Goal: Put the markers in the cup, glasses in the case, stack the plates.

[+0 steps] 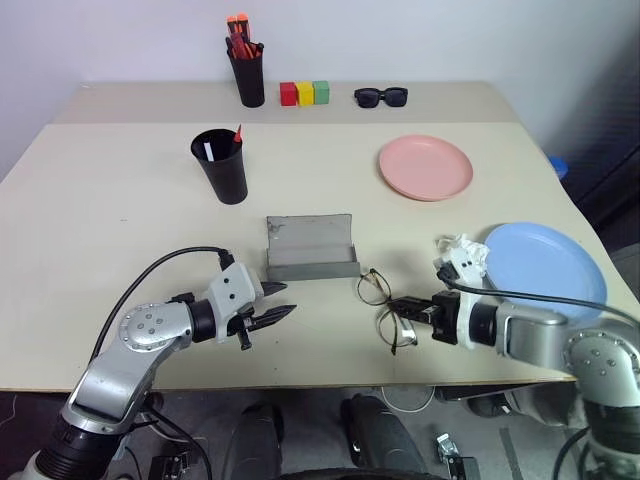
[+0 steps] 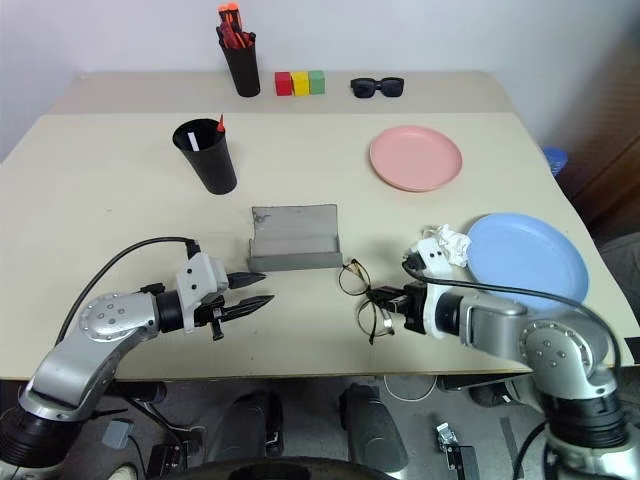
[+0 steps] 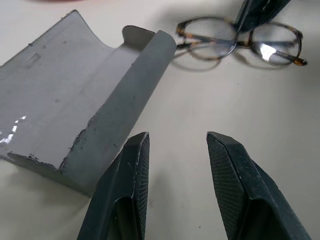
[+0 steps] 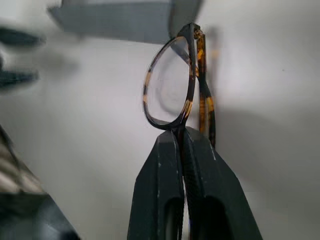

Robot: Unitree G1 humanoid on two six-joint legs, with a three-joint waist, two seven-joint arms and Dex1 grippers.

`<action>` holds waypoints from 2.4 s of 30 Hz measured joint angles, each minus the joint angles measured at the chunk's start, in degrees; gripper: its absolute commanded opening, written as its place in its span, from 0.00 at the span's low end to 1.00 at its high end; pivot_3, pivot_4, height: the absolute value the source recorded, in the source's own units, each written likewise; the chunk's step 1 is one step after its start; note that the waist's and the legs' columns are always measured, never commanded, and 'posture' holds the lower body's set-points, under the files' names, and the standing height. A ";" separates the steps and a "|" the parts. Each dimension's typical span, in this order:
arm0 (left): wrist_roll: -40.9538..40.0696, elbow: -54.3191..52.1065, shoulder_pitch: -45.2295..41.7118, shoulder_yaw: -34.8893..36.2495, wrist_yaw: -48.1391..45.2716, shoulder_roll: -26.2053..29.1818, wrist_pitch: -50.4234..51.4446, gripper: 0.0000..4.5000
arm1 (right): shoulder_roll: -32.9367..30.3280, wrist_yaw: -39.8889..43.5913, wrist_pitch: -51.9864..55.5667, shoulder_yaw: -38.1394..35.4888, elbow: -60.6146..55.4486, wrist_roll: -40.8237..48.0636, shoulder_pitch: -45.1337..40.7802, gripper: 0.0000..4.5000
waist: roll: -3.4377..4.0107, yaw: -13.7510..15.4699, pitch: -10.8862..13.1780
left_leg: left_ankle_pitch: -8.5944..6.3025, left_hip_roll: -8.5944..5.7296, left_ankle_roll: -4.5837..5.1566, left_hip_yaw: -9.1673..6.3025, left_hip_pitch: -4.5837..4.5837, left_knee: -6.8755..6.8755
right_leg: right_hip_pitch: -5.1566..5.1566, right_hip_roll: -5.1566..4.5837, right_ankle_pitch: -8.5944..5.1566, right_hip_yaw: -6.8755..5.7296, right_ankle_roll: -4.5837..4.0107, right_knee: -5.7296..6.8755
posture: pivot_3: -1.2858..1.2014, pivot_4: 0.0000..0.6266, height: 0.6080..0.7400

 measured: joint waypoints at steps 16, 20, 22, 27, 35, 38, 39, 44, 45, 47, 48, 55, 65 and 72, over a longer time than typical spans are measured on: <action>-1.68 6.89 5.73 10.25 2.36 -0.69 -4.14 0.41 | 7.55 30.82 -33.99 30.40 22.66 -42.43 -36.30 0.01 | -0.07 -0.32 0.05 | -0.01 0.11 0.02 0.32 -0.05 -0.03 | -0.25 -0.01 -0.02 0.07 -0.11 0.07 | 0.52 0.24 0.94; -3.24 6.63 6.31 11.97 2.19 -0.75 -4.75 0.41 | 13.20 38.79 -43.60 37.22 33.63 -50.46 -41.81 0.01 | -0.08 0.14 0.05 | -0.02 0.12 0.04 0.31 -0.09 -0.06 | -0.27 -0.02 0.02 0.01 -0.02 0.08 | 0.52 0.24 0.94; -4.02 6.20 7.10 12.86 2.24 -0.79 -4.76 0.41 | 14.85 41.05 -45.56 37.80 37.83 -52.86 -42.34 0.01 | -0.08 0.41 0.05 | -0.03 0.10 0.05 0.33 -0.16 -0.04 | -0.27 -0.07 0.02 0.01 -0.03 0.05 | 0.52 0.24 0.94; -4.70 3.34 10.64 13.83 3.24 -1.39 -4.75 0.41 | 14.70 48.07 -46.03 37.66 40.65 -54.32 -41.61 0.01 | -0.08 0.22 0.05 | -0.03 0.12 0.06 0.35 -0.14 -0.01 | -0.29 -0.08 0.00 0.01 -0.07 0.09 | 0.52 0.24 0.94; -4.64 2.19 10.08 13.58 4.32 -2.04 -4.62 0.41 | 14.75 52.55 -44.53 36.82 40.69 -56.12 -40.50 0.16 | -0.08 0.15 0.05 | -0.03 0.12 0.05 0.35 -0.10 -0.02 | -0.29 -0.05 -0.01 0.01 -0.10 0.14 | 0.52 0.24 0.94; -4.55 2.30 8.46 12.32 4.42 -2.06 -4.56 0.41 | 15.33 52.41 -43.92 36.26 40.86 -56.53 -40.49 0.46 | -0.08 0.16 0.05 | -0.03 0.11 0.05 0.35 -0.10 -0.01 | -0.29 -0.05 0.00 0.01 -0.08 0.14 | 0.52 0.24 0.94; -4.55 2.33 7.87 11.94 4.42 -2.06 -4.56 0.41 | 15.74 52.02 -43.89 35.87 40.88 -56.73 -40.48 0.57 | -0.08 0.16 0.05 | -0.03 0.11 0.05 0.35 -0.11 -0.01 | -0.29 -0.05 0.00 0.01 -0.08 0.14 | 0.52 0.24 0.94; -4.89 2.96 6.00 11.48 4.33 -2.07 -3.86 0.35 | 16.56 49.92 -45.76 32.17 40.36 -56.96 -39.46 0.67 | -0.08 0.15 0.05 | -0.03 0.11 0.05 0.35 -0.11 -0.02 | -0.29 -0.04 0.04 0.01 0.00 0.14 | 0.52 0.24 0.94; -5.61 3.30 5.37 11.52 4.32 -2.19 -3.33 0.28 | 16.55 49.52 -46.50 31.21 39.59 -56.91 -38.92 0.68 | -0.08 0.19 0.05 | -0.03 0.11 0.05 0.35 -0.11 -0.02 | -0.29 -0.04 0.05 0.01 0.01 0.13 | 0.52 0.24 0.94; -8.25 4.23 2.52 11.83 5.56 -3.96 -0.10 0.09 | 16.20 49.09 -47.15 28.86 36.97 -56.39 -37.33 0.68 | -0.08 0.44 0.05 | -0.03 0.09 0.05 0.31 -0.13 0.01 | -0.26 -0.05 0.05 0.00 0.03 0.14 | 0.52 0.24 0.94; -9.61 5.02 -0.08 11.96 6.81 -5.05 2.17 0.01 | 15.86 48.98 -47.19 27.51 34.88 -55.89 -36.29 0.68 | -0.09 0.60 0.05 | -0.03 0.09 0.05 0.29 -0.14 0.04 | -0.24 -0.05 0.07 -0.02 0.05 0.14 | 0.52 0.24 0.94; -8.69 18.35 -26.77 8.01 17.54 -12.50 14.86 0.01 | 12.52 44.45 -45.02 20.37 21.45 -54.12 -26.16 0.68 | -0.14 1.89 0.04 | -0.03 -0.01 0.05 0.17 -0.12 0.10 | -0.13 -0.01 0.09 -0.05 0.10 0.13 | 0.52 0.24 0.94; -2.30 60.18 -58.01 1.51 17.87 -20.05 21.73 0.01 | 15.04 25.36 -48.29 13.62 8.09 -58.98 -4.34 0.68 | -0.16 1.48 0.05 | -0.03 -0.06 0.04 0.12 -0.21 0.04 | -0.23 0.06 0.04 -0.01 0.16 0.09 | 0.52 0.24 0.94; 3.55 77.00 -62.73 -2.64 9.82 -21.77 18.53 0.01 | 16.00 17.61 -47.22 12.23 -0.82 -62.15 7.38 0.68 | -0.18 1.71 0.06 | -0.02 -0.09 0.03 0.09 -0.25 0.08 | -0.23 0.06 0.03 -0.02 0.16 0.10 | 0.52 0.24 0.94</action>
